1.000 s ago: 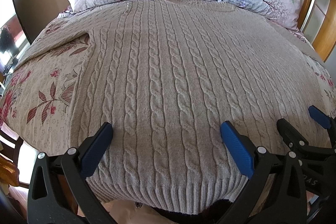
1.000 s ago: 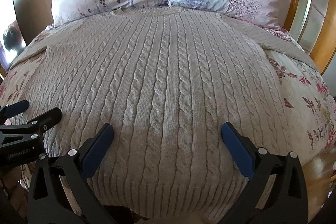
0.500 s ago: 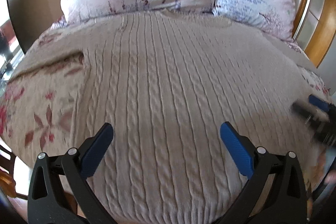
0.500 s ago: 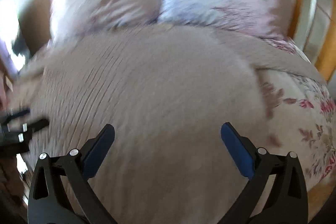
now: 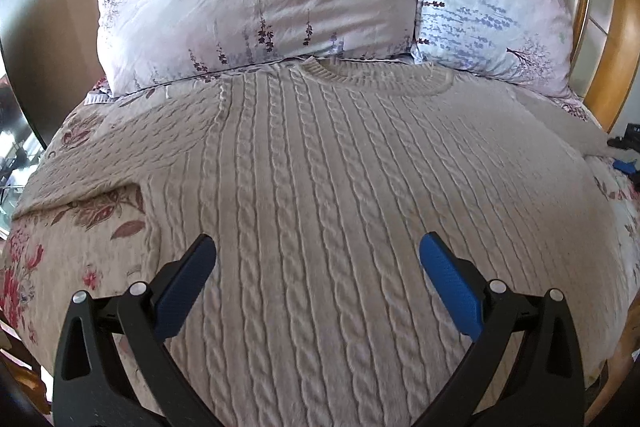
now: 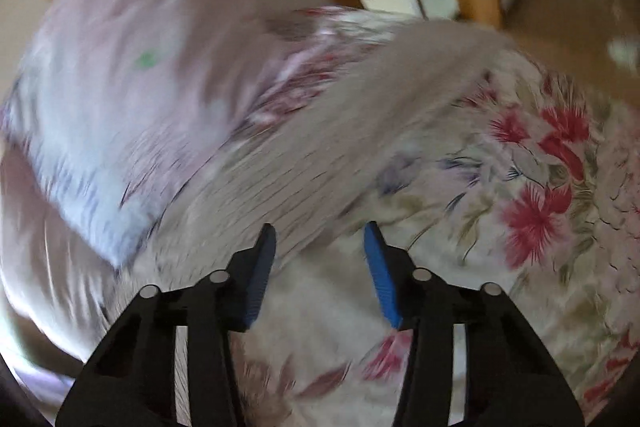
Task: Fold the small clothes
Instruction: 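Grasp the sweater sleeve cuff with the right gripper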
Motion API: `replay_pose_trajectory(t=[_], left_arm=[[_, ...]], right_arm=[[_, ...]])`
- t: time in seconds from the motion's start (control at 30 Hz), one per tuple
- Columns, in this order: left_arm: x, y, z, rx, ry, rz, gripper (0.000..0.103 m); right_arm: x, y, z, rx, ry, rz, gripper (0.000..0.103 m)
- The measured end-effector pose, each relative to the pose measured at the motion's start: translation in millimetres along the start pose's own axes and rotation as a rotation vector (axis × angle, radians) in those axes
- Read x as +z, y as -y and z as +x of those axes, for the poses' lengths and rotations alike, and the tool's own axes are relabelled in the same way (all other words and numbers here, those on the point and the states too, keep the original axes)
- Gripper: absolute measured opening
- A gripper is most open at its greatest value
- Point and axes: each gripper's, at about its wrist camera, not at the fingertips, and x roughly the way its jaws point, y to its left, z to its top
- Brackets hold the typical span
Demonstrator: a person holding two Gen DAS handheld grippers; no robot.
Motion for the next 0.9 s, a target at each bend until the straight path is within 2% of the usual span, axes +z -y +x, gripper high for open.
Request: replay_pose_trajectory(t=[0.23,0.3,0.5,0.6,0.7,0.8,0.9], left_arm=[[4.4,0.0,13.1,-0.045,-0.022,-0.026,0.101],[4.7,-0.9,15.7,-0.053,-0.024,-0.031,0.101],[5.1,-2.0,19.8,-0.043,-0.01,-0.027,0.101],[4.6,-3.4,21.4,-0.049,-0.008,-0.027,0.101],[4.5,-7.3,24.1,-0.057,-0.009,-0.039,0.101],[4.4,-14.0,25.1,-0.085,-0.007,-0.074,0.101],[4.1,-20.5,25.2,-0.111,0.001,-0.113,0.101]], right_arm=[[26.8,21.3,17.3,-0.025,0.031,0.1,0.031],[30.8,24.2,19.6,-0.033,0.044,0.119,0.024],[37.8,23.7,25.6,-0.076,0.079,0.085,0.011],[36.7,3.8,19.8,-0.113,0.136,-0.023,0.009],[31.9,-26.6,1.3,-0.101,0.221,-0.145,0.009],[21.3,-69.6,-19.3,-0.029,0.281,-0.28,0.009],[-2.5,-117.7,-36.0,0.082,0.295,-0.419,0.009]])
